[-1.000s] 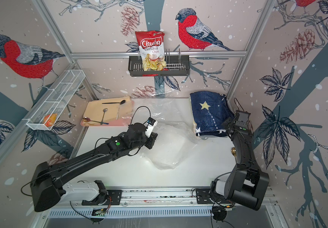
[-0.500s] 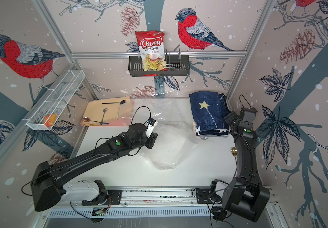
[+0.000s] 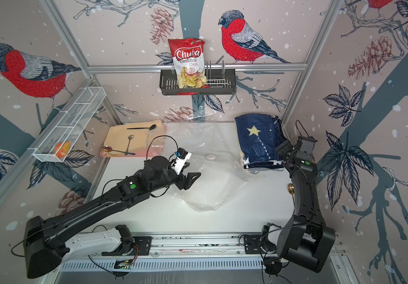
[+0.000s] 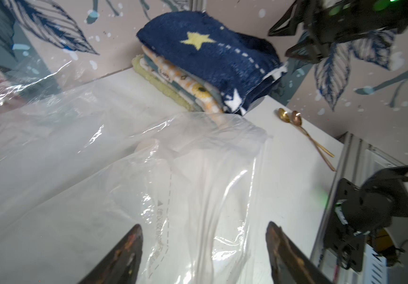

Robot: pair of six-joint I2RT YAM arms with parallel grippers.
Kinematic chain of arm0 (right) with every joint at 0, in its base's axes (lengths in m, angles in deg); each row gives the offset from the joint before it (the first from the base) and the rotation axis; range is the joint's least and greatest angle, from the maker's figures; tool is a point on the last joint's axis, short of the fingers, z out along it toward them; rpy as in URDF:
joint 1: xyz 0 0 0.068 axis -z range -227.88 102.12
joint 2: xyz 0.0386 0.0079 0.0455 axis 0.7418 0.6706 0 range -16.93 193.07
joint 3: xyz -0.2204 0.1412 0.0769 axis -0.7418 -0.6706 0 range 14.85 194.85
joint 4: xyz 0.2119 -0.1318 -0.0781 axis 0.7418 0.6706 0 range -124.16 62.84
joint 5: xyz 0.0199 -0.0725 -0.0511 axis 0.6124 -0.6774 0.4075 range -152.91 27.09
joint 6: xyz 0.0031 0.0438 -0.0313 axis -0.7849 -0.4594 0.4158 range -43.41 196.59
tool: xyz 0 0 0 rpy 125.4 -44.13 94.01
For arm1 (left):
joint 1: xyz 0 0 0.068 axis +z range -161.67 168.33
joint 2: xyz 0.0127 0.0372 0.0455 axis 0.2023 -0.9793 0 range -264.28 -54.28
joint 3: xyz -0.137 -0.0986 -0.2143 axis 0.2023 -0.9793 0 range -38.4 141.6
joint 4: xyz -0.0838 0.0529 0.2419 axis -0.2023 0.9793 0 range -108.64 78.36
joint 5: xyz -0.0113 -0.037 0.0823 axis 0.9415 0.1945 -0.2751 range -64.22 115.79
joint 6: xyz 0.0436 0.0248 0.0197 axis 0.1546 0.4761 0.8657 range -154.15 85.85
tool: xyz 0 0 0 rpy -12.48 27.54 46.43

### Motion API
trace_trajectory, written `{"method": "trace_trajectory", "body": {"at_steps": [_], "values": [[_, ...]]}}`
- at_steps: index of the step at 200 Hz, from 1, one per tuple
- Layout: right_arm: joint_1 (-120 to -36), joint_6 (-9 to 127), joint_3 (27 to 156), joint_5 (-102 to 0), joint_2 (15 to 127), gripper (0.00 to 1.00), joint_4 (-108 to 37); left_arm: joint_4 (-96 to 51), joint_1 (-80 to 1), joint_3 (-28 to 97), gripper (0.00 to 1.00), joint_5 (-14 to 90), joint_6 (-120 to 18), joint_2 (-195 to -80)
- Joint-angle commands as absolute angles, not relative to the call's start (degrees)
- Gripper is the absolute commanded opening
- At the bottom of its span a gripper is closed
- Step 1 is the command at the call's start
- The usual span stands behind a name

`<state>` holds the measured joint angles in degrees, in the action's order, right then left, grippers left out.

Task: Take the blanket out of the vacuum bag
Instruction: Place the blanket at the corner of the board.

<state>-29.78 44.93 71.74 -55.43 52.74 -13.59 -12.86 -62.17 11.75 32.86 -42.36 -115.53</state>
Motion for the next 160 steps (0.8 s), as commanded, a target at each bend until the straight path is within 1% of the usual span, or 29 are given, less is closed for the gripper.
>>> {"method": "trace_trajectory", "body": {"at_steps": [1,18,25,26,27,34,41,47,56,59,62,74,86,97,108,118,141,146,148,151,160], "values": [[-29.67,44.50,72.22,-55.96,53.09,0.83,-16.10,-21.82,-62.42,9.05,0.74,41.13,-40.19,-111.14],[-28.50,44.38,72.40,-57.63,53.73,0.86,-16.81,-25.14,-62.39,6.63,0.59,40.54,-40.20,-107.42],[-27.23,44.02,72.64,-57.36,54.18,0.86,-17.00,-26.17,-62.38,5.85,0.48,38.73,-40.30,-106.22],[-27.01,43.96,72.66,-57.28,54.26,0.86,-17.06,-26.32,-62.38,5.74,0.44,38.73,-40.30,-106.04],[-26.86,43.88,72.67,-57.20,54.30,0.86,-17.04,-26.39,-62.38,5.64,0.44,38.18,-40.30,-105.91],[-25.50,43.34,72.89,-56.32,54.54,0.86,-17.12,-27.08,-62.38,4.87,0.31,34.34,-40.60,-104.93],[-24.54,42.96,73.23,-55.17,54.61,0.86,-16.67,-27.38,-62.38,4.50,0.20,29.92,-40.97,-104.18],[-23.87,42.55,73.51,-54.23,54.61,0.86,-16.03,-27.47,-62.32,4.23,0.16,26.65,-41.14,-103.58],[-24.03,42.25,72.94,-53.15,54.61,0.86,-16.19,-27.57,-62.28,3.93,0.16,21.13,-41.40,-102.91],[-24.14,42.16,72.43,-52.63,54.18,0.86,-16.72,-27.60,-62.23,3.84,0.16,19.52,-41.59,-102.62],[-24.42,42.09,71.77,-52.09,53.58,0.86,-17.28,-27.65,-62.17,3.67,0.19,17.14,-41.68,-102.36],[-25.51,41.96,68.85,-51.22,50.52,0.87,-20.13,-28.20,-61.83,2.89,0.35,9.02,-42.70,-101.41],[-26.84,42.41,66.98,-51.53,47.00,0.88,-21.37,-28.94,-60.90,2.22,0.47,2.31,-43.19,-100.35],[-29.42,43.17,65.08,-51.82,43.40,0.88,-23.13,-29.66,-59.61,1.45,0.58,-2.28,-43.71,-99.51],[-33.73,43.98,63.26,-53.88,39.83,0.89,-25.11,-30.24,-58.21,0.81,0.70,-5.98,-44.17,-98.88],[-38.48,45.35,61.93,-56.45,36.87,0.90,-26.57,-30.82,-57.29,0.45,0.75,-8.17,-43.93,-98.81],[-50.35,48.62,59.60,-64.04,31.99,0.91,-28.83,-31.85,-55.59,0.02,0.91,-14.62,-44.09,-99.51],[-52.44,49.09,59.23,-65.66,31.54,0.93,-29.08,-32.42,-54.95,-0.23,0.94,-15.75,-44.50,-99.94],[-54.10,49.61,58.91,-66.65,31.24,0.97,-29.35,-32.55,-54.72,-0.32,0.95,-16.22,-44.67,-100.10],[-55.70,50.27,58.60,-67.59,31.01,1.00,-29.70,-32.59,-54.25,-0.34,0.96,-16.81,-45.07,-100.52],[-60.67,51.99,56.98,-71.09,30.50,1.00,-31.48,-32.00,-52.89,0.10,0.96,-18.81,-46.65,-101.79]]}}
